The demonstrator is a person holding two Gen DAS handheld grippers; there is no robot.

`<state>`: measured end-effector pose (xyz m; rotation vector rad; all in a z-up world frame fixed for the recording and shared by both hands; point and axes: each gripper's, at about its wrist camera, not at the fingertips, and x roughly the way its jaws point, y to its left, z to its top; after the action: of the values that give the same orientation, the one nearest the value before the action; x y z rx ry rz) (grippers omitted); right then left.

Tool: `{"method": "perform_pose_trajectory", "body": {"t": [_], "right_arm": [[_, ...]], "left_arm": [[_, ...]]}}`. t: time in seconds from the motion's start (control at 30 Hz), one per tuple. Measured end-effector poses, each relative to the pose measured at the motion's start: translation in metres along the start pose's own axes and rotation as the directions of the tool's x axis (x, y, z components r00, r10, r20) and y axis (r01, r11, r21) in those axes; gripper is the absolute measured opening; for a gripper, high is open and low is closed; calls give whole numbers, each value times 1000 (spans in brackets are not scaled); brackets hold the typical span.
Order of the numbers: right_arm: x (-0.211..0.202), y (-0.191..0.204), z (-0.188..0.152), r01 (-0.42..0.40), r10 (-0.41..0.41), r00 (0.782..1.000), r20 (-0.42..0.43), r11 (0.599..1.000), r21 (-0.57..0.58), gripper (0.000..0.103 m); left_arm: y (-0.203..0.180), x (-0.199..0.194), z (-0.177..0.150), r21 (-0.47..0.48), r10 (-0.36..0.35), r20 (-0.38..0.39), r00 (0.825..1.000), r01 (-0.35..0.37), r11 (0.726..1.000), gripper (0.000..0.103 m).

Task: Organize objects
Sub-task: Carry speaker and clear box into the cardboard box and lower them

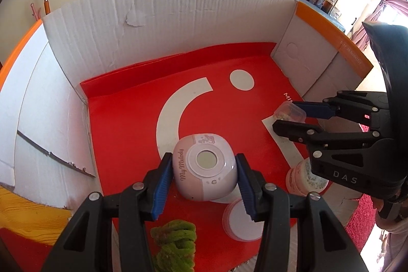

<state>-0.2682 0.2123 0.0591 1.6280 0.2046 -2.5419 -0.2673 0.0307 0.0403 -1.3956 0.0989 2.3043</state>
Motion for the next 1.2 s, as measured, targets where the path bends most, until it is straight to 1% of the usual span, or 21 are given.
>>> {"method": "perform_pose_trajectory", "body": {"t": [0.5, 0.93, 1.07, 1.2], "right_arm": [[-6, 3, -8, 7, -7, 1000, 7, 1000, -12, 34], [-14, 6, -18, 3, -3, 1000, 14, 1000, -13, 34], [-15, 11, -23, -2, 2, 1000, 13, 1000, -17, 37], [-18, 14, -25, -1, 2, 1000, 14, 1000, -21, 41]], "left_arm": [[-1, -3, -3, 30, 31, -6, 999, -31, 999, 51], [-4, -1, -2, 30, 35, -8, 999, -34, 999, 51], [-8, 0, 0, 42, 45, -8, 999, -45, 998, 51], [-8, -1, 0, 32, 38, -8, 999, -37, 999, 51]]}}
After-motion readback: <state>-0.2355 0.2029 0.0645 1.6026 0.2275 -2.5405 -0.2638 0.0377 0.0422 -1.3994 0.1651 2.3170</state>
